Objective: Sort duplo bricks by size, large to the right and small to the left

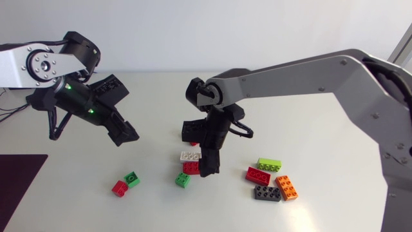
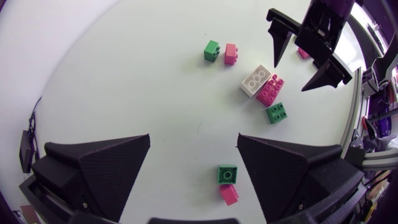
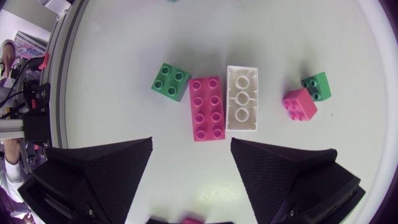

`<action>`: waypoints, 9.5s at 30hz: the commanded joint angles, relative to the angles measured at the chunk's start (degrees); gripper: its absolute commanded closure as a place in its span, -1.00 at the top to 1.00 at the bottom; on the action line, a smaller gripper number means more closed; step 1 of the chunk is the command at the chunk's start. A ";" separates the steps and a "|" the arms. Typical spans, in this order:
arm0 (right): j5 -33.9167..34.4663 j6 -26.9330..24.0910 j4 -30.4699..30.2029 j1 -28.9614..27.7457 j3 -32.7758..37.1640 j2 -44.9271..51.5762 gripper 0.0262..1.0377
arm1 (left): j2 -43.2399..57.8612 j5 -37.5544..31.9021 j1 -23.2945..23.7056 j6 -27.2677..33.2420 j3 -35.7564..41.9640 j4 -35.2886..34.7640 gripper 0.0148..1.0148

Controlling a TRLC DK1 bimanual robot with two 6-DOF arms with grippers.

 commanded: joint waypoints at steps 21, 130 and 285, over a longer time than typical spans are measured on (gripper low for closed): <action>-0.06 -1.21 -0.93 0.15 -0.67 5.65 0.74 | -0.40 0.26 0.22 -1.30 -2.52 -0.20 0.92; -8.15 1.78 -9.81 -6.79 8.11 2.57 -0.14 | -0.13 0.61 -1.54 1.16 -4.46 0.85 0.93; 1.25 1.78 5.57 -14.61 -15.79 -8.85 -0.59 | 3.64 6.23 0.31 -26.52 -3.05 4.10 0.94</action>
